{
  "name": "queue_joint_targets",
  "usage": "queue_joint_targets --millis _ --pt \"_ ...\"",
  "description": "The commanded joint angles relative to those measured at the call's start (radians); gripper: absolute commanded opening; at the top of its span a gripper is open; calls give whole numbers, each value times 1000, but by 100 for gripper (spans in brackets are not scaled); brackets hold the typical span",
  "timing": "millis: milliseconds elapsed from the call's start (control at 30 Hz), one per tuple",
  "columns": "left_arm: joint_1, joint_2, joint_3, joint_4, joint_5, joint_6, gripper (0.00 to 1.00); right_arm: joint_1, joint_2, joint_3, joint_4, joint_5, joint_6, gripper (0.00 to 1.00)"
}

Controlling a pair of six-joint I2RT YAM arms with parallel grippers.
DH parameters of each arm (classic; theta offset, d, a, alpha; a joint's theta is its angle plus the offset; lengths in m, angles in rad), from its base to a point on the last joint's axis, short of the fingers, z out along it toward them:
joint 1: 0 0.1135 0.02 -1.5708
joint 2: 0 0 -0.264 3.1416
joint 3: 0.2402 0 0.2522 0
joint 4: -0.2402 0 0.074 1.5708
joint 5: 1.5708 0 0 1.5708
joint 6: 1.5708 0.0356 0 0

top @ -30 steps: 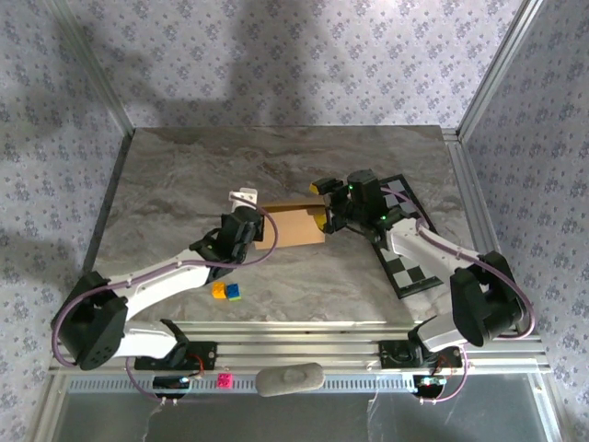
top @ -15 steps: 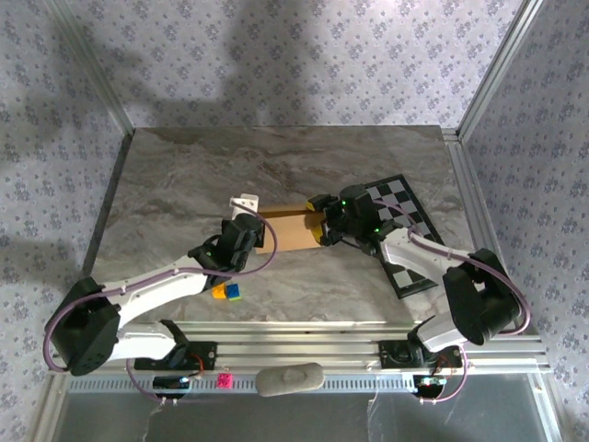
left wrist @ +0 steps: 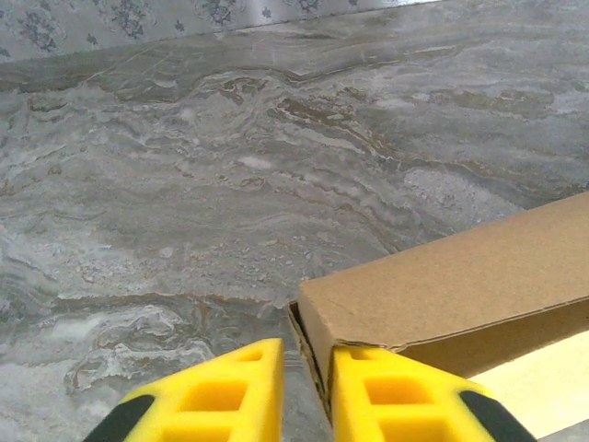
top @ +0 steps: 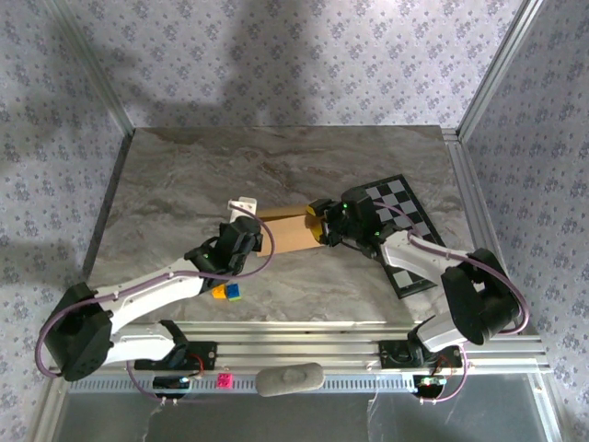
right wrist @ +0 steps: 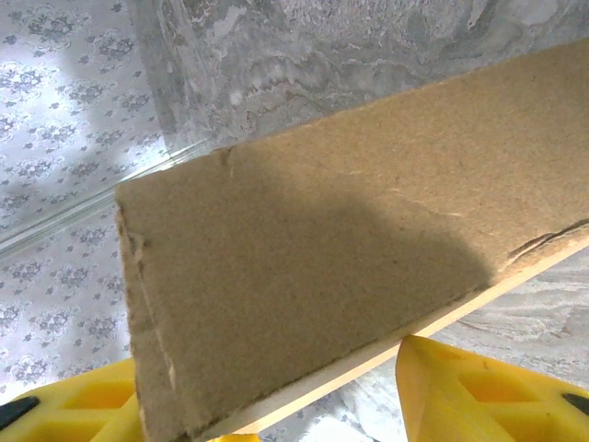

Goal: Fold the paper box

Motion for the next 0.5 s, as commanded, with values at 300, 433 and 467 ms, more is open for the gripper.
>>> queue_joint_targets --millis 300,433,467 --pt "-52 -141 72 -290 -10 -165 47 -21 -10 -40 -81 1 -24 53" --pt "-64 -202 103 -404 11 -237 51 -25 -11 -47 -80 -6 -26 52" --pt "-65 -219 112 -433 19 -263 55 -26 -12 -49 -79 -8 -26 52"
